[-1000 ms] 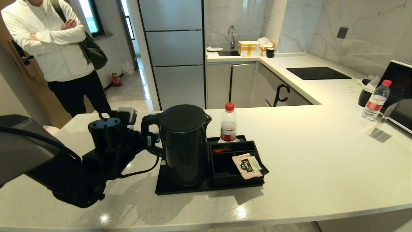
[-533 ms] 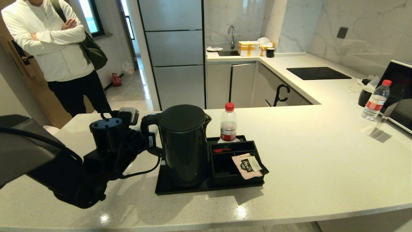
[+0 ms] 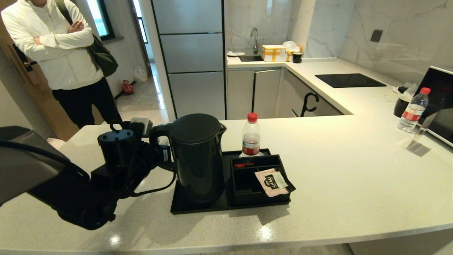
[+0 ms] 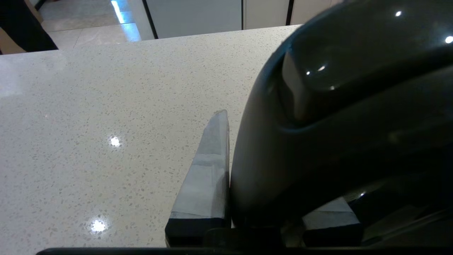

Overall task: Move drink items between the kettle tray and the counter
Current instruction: Pick up the kettle

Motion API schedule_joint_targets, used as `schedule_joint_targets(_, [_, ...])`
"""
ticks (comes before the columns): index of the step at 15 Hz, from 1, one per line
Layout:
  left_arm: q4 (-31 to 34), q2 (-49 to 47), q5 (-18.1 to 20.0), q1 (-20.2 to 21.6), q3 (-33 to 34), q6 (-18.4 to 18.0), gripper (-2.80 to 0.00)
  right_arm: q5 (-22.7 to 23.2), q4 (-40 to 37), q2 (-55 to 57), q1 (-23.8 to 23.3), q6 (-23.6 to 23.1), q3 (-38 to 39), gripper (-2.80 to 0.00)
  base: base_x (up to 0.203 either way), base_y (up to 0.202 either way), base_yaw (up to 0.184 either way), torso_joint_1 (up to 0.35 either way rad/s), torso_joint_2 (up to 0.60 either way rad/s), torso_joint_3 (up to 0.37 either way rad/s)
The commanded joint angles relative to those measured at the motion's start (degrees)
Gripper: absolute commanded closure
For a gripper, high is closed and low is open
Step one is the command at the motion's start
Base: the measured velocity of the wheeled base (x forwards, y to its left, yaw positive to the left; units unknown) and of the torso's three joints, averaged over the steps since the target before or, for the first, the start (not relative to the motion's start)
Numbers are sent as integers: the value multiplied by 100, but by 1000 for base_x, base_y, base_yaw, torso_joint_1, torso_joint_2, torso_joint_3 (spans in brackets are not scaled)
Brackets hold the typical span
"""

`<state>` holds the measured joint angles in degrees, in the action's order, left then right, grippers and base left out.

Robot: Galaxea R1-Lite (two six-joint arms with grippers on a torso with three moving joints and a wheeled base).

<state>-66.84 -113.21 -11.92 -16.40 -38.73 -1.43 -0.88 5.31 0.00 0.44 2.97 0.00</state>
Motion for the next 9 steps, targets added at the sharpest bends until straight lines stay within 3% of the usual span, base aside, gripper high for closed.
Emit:
schedule_joint_targets(1, [-46,38,8,-28,-27,4,0,0,5,9,0,1,185,0,0,0,0,0,0,0])
schedule_joint_targets(5, [-6,373,11,-425,-225,19,0,0,5,9,0,1,185,0,0,0,0,0,0,0])
schedule_joint_targets(9, [40,537,-12,-452,-275,20,0,0,5,9,0,1,185,0,0,0,0,0,0,0])
